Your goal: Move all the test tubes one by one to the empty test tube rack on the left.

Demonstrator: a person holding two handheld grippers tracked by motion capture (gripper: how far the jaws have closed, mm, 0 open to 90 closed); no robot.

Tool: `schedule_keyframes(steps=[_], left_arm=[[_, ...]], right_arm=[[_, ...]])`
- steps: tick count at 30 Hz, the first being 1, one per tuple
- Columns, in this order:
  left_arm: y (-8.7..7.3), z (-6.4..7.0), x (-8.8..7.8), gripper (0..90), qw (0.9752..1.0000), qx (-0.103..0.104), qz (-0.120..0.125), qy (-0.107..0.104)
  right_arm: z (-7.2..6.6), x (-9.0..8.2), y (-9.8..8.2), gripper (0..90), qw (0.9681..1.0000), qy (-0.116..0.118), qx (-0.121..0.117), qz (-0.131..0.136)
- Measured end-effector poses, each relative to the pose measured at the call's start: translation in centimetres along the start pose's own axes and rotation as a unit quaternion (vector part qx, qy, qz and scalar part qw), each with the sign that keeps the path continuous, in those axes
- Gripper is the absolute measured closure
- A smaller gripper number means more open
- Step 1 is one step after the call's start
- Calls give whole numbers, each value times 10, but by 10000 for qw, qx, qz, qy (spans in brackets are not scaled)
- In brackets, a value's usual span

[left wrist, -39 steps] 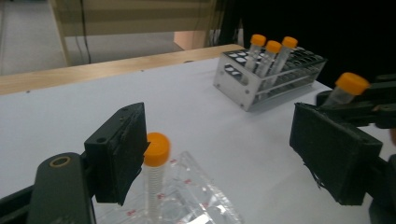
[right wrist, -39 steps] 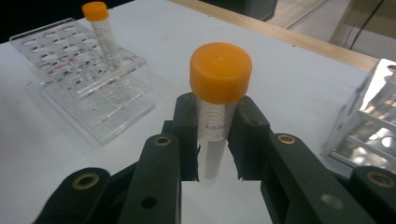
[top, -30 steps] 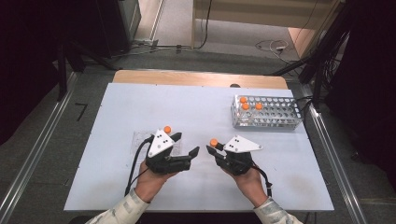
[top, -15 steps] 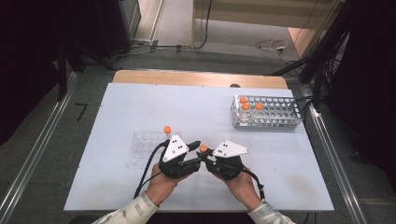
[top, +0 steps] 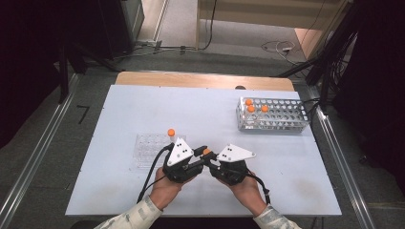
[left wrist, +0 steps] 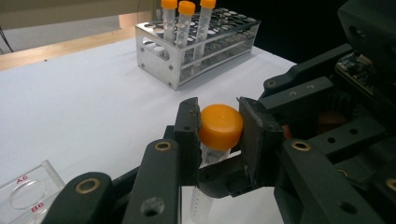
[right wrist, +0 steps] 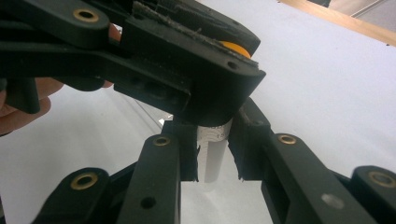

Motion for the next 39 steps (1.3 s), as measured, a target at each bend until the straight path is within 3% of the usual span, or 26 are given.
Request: schedule_keyframes(steps=[5, 13, 20, 24, 31, 39], left_arm=[[3, -4, -4, 696, 9999, -77, 66, -23], [17, -17, -24, 696, 9989, -313, 333, 70], [29, -32, -46, 696, 9980, -471, 396, 138], [34, -40, -60, 696, 9968, -550, 513, 279], [38, -59, -78, 696, 9939, -624, 539, 733], [35, -77, -82, 696, 9899, -590, 506, 1184]], right_arm=[[3, -1, 0, 463, 9997, 241, 58, 26], [11, -8, -3, 294, 9995, 250, 212, 16], [20, -12, -8, 272, 9993, 105, 356, -7], [24, -15, -10, 274, 9993, 23, 383, 1], [29, -17, -12, 278, 9989, -73, 453, -15], [32, -15, -15, 282, 9987, -115, 484, -51]])
Point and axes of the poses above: each handheld gripper's, and its own axes: x roughly forward along the jaws, y roughly out of its top, z roughly to its right, the point moved 1 cm from there along x, roughly forward along the jaws
